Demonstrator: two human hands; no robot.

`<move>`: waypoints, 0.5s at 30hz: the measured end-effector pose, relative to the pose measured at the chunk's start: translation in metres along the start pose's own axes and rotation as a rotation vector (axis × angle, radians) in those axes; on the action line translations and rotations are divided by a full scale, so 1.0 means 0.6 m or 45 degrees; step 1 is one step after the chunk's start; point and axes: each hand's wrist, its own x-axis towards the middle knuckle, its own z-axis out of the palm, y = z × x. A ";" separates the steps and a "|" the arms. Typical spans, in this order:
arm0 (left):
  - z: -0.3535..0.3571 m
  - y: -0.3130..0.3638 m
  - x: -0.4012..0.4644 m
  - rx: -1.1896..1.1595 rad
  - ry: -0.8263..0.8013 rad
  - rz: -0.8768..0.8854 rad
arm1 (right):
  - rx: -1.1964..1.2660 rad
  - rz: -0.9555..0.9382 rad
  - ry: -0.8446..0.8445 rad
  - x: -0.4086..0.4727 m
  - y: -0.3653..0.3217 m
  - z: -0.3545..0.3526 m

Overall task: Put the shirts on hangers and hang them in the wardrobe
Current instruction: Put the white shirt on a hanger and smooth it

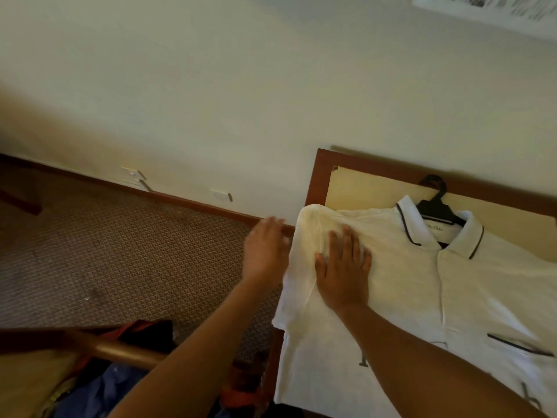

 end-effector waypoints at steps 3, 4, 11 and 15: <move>0.030 0.027 0.001 0.469 -0.430 0.351 | 0.064 -0.023 -0.110 -0.001 0.003 -0.008; 0.029 0.030 0.009 0.518 -0.415 0.302 | 0.118 -0.031 -0.144 0.001 0.007 -0.011; 0.054 0.130 0.048 0.518 -0.327 0.409 | 0.818 -0.041 0.013 0.029 0.124 -0.094; 0.108 0.168 0.040 0.525 -0.374 0.264 | 0.585 0.015 0.176 0.098 0.261 -0.114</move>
